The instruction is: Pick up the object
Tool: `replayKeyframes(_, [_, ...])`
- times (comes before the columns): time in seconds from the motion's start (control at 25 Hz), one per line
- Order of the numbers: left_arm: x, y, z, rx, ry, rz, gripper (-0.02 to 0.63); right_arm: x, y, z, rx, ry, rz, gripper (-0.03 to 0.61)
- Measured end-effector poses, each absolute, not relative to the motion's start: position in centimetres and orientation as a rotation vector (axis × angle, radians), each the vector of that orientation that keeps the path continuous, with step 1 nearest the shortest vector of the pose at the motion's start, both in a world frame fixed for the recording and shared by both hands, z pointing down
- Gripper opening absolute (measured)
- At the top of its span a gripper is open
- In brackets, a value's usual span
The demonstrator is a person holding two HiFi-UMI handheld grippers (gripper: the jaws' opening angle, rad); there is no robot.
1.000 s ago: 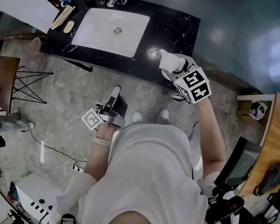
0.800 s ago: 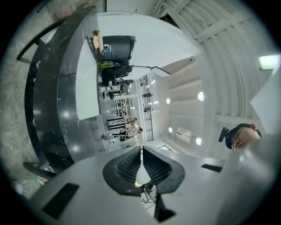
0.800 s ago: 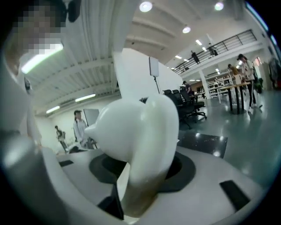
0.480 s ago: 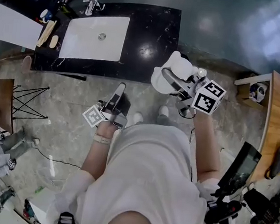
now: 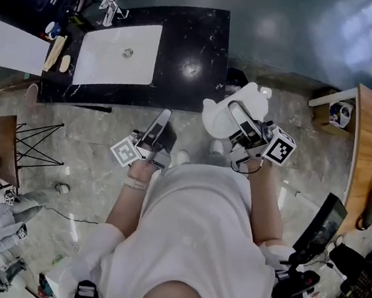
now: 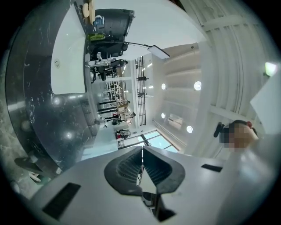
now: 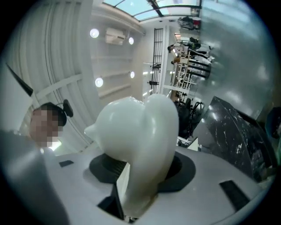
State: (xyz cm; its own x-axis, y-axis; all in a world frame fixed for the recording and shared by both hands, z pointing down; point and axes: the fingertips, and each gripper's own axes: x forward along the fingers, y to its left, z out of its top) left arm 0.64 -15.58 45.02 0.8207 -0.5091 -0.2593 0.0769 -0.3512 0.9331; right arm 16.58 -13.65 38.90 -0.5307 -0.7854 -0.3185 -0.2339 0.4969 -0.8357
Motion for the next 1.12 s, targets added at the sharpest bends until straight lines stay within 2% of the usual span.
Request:
replayKeyframes(0.36, [1.3, -15.2, 44.7, 1.861, -0.286, -0.629, 0.008, 18.1, -13.3, 39.4, -0.796, 1.875, -0.988, 0.21])
replayKeyframes(1.12, [1.2, -15.0, 44.6, 1.856, -0.284, -0.645, 0.006, 16.6, -13.5, 40.0, -0.729, 1.891, -1.054, 0.209])
